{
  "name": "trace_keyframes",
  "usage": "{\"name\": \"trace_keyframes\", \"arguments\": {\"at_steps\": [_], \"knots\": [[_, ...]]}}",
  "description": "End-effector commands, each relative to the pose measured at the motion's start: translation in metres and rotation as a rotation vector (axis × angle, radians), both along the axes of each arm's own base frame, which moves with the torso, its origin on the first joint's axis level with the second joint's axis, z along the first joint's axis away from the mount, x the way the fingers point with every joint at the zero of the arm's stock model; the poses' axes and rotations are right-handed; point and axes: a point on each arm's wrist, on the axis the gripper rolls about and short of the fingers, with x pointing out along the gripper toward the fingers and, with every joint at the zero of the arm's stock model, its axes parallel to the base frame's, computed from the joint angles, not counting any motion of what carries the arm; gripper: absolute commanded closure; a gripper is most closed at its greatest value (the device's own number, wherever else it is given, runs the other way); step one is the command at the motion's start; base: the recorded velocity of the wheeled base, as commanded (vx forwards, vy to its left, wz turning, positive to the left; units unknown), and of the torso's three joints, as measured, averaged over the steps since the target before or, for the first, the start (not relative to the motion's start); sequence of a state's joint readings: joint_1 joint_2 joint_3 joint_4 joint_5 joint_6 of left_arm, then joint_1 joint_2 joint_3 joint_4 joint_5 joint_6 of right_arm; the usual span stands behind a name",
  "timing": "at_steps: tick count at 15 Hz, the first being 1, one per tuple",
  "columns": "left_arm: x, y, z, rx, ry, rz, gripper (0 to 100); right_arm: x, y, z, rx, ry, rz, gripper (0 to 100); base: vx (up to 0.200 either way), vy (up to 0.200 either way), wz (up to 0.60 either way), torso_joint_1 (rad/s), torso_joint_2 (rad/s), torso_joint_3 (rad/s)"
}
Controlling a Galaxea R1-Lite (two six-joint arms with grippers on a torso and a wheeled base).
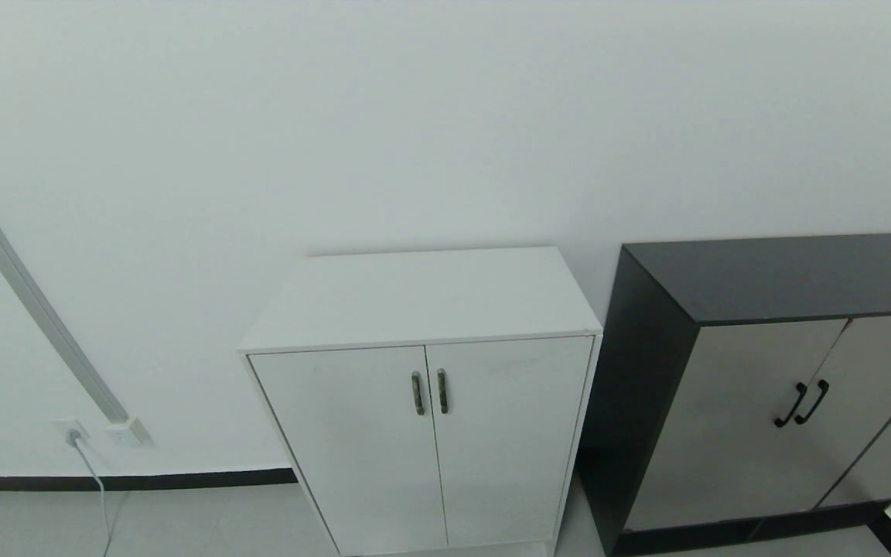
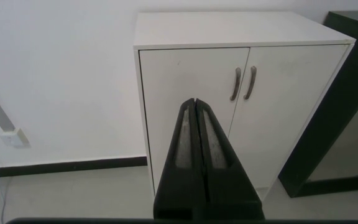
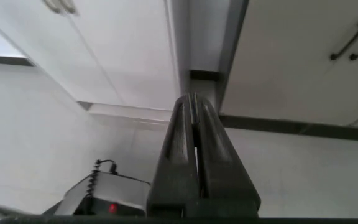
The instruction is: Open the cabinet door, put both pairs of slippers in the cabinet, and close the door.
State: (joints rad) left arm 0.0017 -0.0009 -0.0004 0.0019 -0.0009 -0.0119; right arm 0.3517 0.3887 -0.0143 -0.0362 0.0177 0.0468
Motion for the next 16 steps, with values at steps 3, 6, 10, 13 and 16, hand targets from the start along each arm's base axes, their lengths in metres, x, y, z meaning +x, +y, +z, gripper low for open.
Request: {"name": "trace_keyframes", "arguments": {"at_steps": [3,6,10,13,16], "knots": [[0.0,0.0,0.0,0.0,0.001,-0.001,100,-0.009,-0.003,-0.007,-0.024,-0.06,0.026,100,0.0,0.0,0.0,0.0,0.0,0.0],[0.0,0.0,0.0,0.0,-0.001,0.001,100,-0.008,-0.003,-0.007,-0.049,-0.056,-0.11,100,0.0,0.0,0.0,0.0,0.0,0.0],[0.0,0.0,0.0,-0.002,0.001,0.001,100,-0.017,-0.004,-0.008,-0.032,-0.152,-0.272,100,0.0,0.0,0.0,0.0,0.0,0.0],[0.0,0.0,0.0,0.0,-0.001,0.001,100,-0.024,-0.004,-0.009,-0.006,-0.251,-0.277,100,0.0,0.0,0.0,0.0,0.0,0.0],[0.0,0.0,0.0,0.0,0.001,-0.001,100,-0.024,-0.005,-0.009,0.02,-0.244,-0.304,100,0.0,0.0,0.0,0.0,0.0,0.0]]}}
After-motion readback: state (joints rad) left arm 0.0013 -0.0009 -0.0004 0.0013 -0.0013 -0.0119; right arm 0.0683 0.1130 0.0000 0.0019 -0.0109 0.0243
